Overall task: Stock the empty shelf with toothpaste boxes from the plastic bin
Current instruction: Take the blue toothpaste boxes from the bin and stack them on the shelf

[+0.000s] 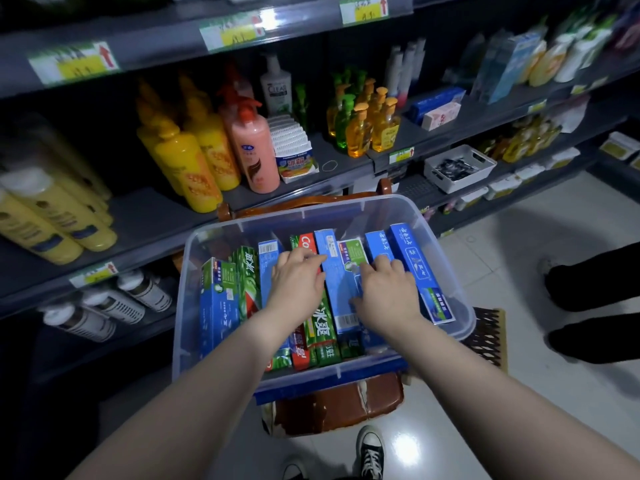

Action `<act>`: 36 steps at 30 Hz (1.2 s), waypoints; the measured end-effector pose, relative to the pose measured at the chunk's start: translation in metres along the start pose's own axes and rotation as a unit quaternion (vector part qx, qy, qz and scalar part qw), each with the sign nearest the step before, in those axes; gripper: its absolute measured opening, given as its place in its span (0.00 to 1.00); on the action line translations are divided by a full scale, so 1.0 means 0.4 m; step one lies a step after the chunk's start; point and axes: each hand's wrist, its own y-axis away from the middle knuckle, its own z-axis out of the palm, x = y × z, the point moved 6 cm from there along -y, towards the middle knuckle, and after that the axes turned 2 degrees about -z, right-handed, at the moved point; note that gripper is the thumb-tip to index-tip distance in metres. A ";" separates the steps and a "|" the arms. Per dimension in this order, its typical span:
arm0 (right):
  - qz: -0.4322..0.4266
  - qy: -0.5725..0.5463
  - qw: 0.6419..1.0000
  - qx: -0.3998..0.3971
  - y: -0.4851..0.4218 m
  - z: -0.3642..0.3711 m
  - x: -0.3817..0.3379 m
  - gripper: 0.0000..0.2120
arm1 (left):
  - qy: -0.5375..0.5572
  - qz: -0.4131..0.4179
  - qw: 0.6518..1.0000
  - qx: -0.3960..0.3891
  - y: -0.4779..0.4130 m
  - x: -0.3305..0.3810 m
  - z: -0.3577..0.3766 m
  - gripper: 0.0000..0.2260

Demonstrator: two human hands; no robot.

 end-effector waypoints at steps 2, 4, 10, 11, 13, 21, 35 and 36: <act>-0.045 0.000 0.999 0.019 -0.040 -0.009 -0.004 0.27 | -0.002 -0.010 1.000 0.006 0.012 -0.014 -0.010 0.18; -0.091 -0.020 0.996 0.010 -0.081 -0.008 -0.016 0.31 | -0.006 -0.028 0.999 0.017 0.026 -0.037 -0.023 0.19; -0.109 0.003 0.994 -0.018 -0.150 0.030 -0.074 0.40 | -0.057 -0.135 0.989 0.031 0.078 -0.138 -0.058 0.26; -0.097 0.019 0.995 -0.009 -0.150 0.035 -0.082 0.39 | -0.053 -0.150 0.987 0.017 0.083 -0.152 -0.053 0.28; -0.069 0.029 0.997 0.004 -0.149 0.039 -0.094 0.37 | -0.033 -0.171 0.985 -0.015 0.091 -0.171 -0.039 0.31; -0.003 -0.271 0.963 0.008 -0.135 -0.048 -0.047 0.32 | 0.035 -0.224 0.973 -0.045 0.089 -0.154 -0.044 0.31; -0.068 -0.655 0.745 -0.109 -0.115 -0.209 -0.090 0.06 | 0.609 -0.248 0.751 0.063 0.238 -0.127 -0.271 0.13; -0.083 -0.657 0.739 -0.123 -0.109 -0.213 -0.116 0.06 | 0.615 -0.259 0.742 0.064 0.267 -0.127 -0.280 0.12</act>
